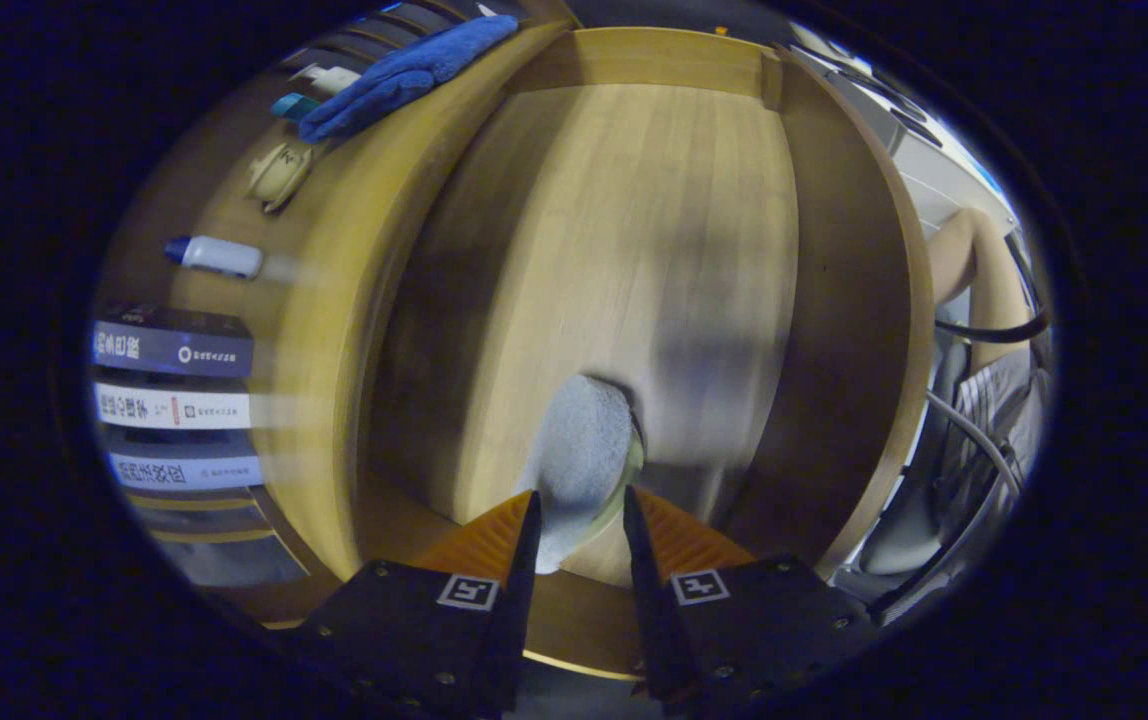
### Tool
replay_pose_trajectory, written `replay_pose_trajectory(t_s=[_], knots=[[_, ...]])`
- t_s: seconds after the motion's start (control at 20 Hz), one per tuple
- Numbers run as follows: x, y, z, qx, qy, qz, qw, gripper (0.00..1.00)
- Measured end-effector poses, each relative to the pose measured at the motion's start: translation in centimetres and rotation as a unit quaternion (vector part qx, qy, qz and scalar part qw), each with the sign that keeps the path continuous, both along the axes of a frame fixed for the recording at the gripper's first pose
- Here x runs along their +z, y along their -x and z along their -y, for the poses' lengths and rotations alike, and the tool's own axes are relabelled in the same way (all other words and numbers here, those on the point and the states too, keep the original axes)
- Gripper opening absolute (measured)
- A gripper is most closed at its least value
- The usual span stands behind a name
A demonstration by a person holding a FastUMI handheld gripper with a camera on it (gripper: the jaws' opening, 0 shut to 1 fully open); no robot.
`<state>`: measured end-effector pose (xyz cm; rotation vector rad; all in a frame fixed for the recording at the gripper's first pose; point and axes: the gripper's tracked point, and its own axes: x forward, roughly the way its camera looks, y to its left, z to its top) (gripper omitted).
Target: Pull open the drawer, take out the items inside it, and place them on the countertop above the cabinet.
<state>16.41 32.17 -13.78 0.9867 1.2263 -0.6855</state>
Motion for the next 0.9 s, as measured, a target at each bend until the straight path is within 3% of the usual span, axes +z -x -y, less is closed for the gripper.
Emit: replay_pose_trajectory(t_s=[0.25,0.3,0.35,0.4,0.45,0.75,0.9], knots=[[-0.2,-1.8,1.1,0.009,-0.017,0.037,0.999,0.48],[-1.3,-1.7,0.2,0.031,-0.015,0.043,0.999,0.39],[-0.8,-2.0,0.8,0.051,-0.011,0.060,0.997,0.39],[-1.3,-2.2,0.7,0.073,-0.005,0.060,0.995,0.28],[-1.0,-2.4,0.6,0.088,0.004,0.064,0.994,0.28],[2.9,-2.8,5.2,0.125,0.120,0.074,0.982,0.28],[5.6,-3.5,7.2,0.141,0.186,0.085,0.969,0.28]])
